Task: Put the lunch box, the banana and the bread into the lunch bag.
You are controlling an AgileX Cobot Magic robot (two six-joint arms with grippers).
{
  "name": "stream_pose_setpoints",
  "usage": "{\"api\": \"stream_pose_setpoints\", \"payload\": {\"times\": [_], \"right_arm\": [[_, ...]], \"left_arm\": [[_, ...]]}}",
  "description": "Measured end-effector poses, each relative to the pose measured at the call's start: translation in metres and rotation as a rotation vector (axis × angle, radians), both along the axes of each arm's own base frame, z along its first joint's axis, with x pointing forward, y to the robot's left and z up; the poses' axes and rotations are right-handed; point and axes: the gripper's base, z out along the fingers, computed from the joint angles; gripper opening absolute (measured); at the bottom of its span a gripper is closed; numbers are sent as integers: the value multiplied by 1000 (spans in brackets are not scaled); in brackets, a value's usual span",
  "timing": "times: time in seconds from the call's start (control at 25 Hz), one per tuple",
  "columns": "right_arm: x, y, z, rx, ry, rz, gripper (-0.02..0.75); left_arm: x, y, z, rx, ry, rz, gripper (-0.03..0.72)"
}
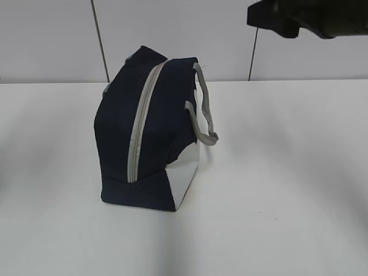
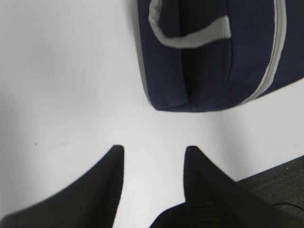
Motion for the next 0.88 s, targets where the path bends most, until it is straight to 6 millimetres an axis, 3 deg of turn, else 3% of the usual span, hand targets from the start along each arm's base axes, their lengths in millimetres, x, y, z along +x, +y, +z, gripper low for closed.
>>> {"api": "stream_pose_setpoints", "payload": {"times": [0.28, 0.52, 0.88], "right_arm": [[-26, 25, -16, -75, -40, -24, 442], [-44, 27, -34, -129, -35, -49, 442], [-73, 16, -30, -121, -81, -68, 440]], "left_arm": [[-74, 13, -27, 30, -62, 18, 308], [-126, 24, -45, 58, -148, 48, 308], [-162, 34, -80, 108, -244, 72, 308]]}}
